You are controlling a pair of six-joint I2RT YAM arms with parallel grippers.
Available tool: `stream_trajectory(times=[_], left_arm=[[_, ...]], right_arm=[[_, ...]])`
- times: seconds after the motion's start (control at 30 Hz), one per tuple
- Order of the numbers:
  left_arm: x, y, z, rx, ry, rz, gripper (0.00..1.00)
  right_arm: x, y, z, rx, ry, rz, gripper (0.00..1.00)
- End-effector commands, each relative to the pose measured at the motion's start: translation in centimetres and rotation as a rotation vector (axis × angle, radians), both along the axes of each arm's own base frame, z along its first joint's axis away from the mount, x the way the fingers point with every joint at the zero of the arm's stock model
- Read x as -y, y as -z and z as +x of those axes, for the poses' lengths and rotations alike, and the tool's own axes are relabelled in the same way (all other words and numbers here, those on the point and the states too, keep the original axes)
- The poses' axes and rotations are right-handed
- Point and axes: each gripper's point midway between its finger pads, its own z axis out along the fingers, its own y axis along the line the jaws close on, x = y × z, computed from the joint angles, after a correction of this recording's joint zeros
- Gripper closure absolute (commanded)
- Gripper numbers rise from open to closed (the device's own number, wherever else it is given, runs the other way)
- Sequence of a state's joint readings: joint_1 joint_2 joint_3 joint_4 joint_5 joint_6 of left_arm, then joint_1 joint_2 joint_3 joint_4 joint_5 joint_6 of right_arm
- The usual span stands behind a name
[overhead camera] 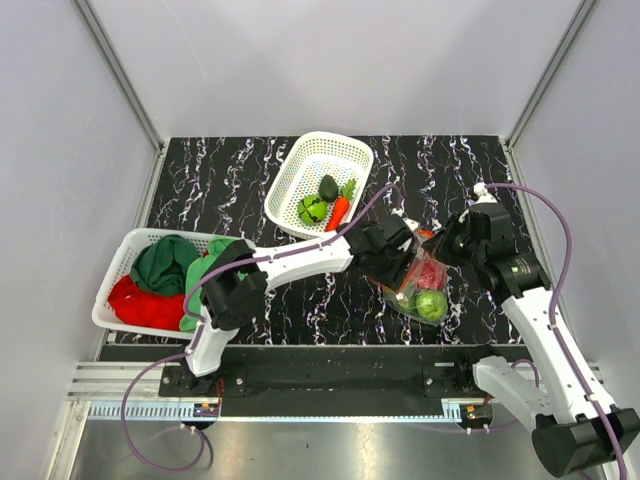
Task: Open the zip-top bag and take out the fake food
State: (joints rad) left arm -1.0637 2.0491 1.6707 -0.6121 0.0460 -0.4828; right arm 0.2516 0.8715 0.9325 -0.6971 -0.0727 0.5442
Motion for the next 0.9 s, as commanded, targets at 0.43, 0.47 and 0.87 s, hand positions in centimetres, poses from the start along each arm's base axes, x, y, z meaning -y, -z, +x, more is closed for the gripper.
stream_trajectory(times=[0.43, 0.47, 0.87], left_arm=[[3.3, -6.2, 0.1, -0.128, 0.060, -0.364, 0.58], [3.1, -6.0, 0.4, -0.114, 0.047, -0.353, 0.58], [-0.1, 0.2, -0.3, -0.106, 0.016, -0.143, 0.29]], right_arm=[[-5.1, -2.7, 0.5, 0.001, -0.250, 0.163, 1.00], [-5.1, -2.6, 0.6, -0.004, -0.250, 0.163, 1.00], [-4.6, -0.7, -0.2, -0.040, -0.245, 0.135, 1.00]])
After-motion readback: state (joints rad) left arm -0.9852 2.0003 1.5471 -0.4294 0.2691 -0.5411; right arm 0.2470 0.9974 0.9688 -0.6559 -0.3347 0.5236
